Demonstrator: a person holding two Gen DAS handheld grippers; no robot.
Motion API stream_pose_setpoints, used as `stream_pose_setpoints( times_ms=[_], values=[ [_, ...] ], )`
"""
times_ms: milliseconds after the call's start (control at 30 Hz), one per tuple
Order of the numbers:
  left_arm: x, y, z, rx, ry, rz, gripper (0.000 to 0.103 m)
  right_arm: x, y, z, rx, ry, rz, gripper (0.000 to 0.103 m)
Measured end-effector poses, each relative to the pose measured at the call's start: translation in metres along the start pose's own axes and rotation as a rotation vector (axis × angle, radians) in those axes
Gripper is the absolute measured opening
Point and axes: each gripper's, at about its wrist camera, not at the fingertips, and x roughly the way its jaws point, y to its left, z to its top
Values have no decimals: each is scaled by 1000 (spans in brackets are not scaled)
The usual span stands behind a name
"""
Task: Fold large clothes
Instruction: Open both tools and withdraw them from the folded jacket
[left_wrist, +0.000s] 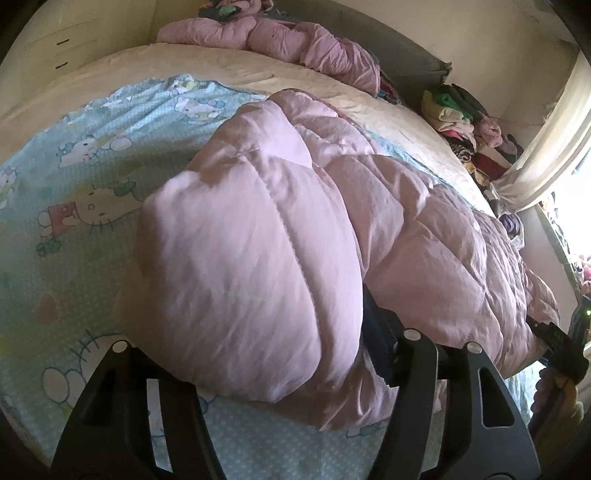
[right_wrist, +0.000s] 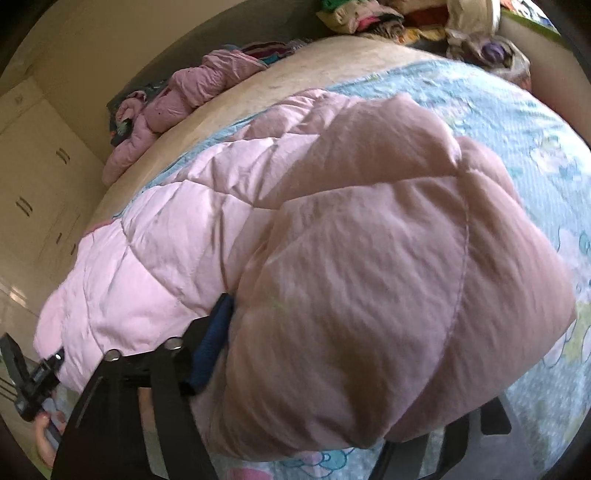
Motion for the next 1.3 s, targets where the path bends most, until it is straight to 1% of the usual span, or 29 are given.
stream_pose_setpoints(
  times_ms=[100, 200, 233, 267, 367, 400, 467, 533, 567, 667, 867, 1000, 1100, 1200, 1300],
  values=[
    [-3, 2, 0, -8, 11, -9, 59, -7, -6, -1, 25, 18, -13, 89],
    [-7, 5, -1, -6, 15, -5, 64, -19, -9, -4, 12, 19, -23, 90],
    [-10, 5, -2, -7, 18, -1, 68, -23, -9, -5, 9, 16, -25, 90],
    [-13, 5, -2, -6, 16, 1, 73, -29, -9, -6, 5, 11, -28, 90],
    [-23, 5, -5, 11, 14, 17, 82, -44, -11, -10, 0, -7, -37, 90],
    [-27, 6, -6, 10, 13, 18, 83, -50, -13, -13, -5, -20, -53, 94],
    [-35, 7, -7, 1, 9, 24, 94, -66, -14, -16, -20, -59, -78, 96],
    [-47, 7, -8, 16, -20, 64, 94, -78, -15, -18, -29, -93, -92, 98],
    [-53, 6, -9, 20, -29, 71, 94, -87, -13, -20, -43, -123, -96, 98],
    [-75, 4, -9, 36, -80, 99, 94, -107, -7, -23, -86, -173, -95, 99],
    [-127, -7, -11, 86, -200, 159, 94, -158, 24, -43, -224, -306, -69, 99],
    [-155, -17, -20, 111, -253, 147, 94, -188, 42, -58, -296, -390, -67, 99],
    [-170, -26, -29, 137, -277, 138, 94, -207, 52, -70, -341, -447, -67, 99],
    [-181, -37, -40, 156, -296, 119, 94, -221, 61, -83, -370, -475, -62, 99],
    [-189, -51, -52, 187, -304, 103, 94, -227, 68, -95, -396, -475, -56, 99]
  ],
)
